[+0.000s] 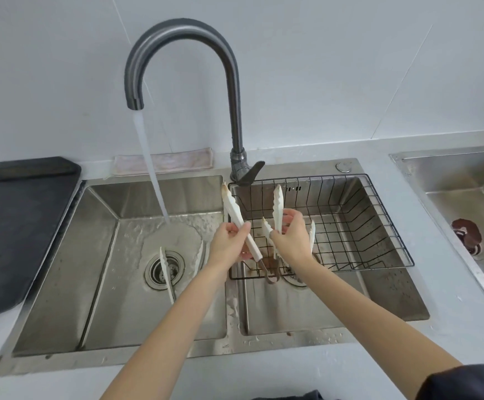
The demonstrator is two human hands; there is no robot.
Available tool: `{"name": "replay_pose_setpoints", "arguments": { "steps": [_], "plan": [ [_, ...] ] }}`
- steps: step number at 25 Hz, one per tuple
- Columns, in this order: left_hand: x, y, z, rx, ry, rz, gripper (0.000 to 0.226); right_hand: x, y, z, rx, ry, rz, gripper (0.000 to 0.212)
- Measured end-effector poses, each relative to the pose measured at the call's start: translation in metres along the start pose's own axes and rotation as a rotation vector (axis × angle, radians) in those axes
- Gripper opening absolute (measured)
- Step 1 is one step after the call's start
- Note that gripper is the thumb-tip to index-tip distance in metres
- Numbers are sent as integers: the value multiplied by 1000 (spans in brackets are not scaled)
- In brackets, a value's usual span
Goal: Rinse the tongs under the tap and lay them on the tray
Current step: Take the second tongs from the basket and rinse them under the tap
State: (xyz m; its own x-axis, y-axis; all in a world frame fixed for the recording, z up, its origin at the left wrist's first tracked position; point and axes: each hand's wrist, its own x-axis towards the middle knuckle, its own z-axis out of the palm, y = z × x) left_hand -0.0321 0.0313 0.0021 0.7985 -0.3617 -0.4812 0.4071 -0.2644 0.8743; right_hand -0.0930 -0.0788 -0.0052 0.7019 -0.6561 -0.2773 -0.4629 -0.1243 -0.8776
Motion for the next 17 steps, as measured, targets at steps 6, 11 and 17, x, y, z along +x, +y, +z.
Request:
{"name": "replay_pose_setpoints", "arguments": {
  "steps": [6,11,17],
  "plan": [
    [-12,0,-63,-29,1,103,18,-7,-20,41,308,-50,127,52],
    [-18,-3,-124,47,35,207,20,-9,-41,87,545,-185,177,34],
    [-8,-7,-186,141,55,282,17,-3,-67,146,697,-299,207,35]
  ]
}}
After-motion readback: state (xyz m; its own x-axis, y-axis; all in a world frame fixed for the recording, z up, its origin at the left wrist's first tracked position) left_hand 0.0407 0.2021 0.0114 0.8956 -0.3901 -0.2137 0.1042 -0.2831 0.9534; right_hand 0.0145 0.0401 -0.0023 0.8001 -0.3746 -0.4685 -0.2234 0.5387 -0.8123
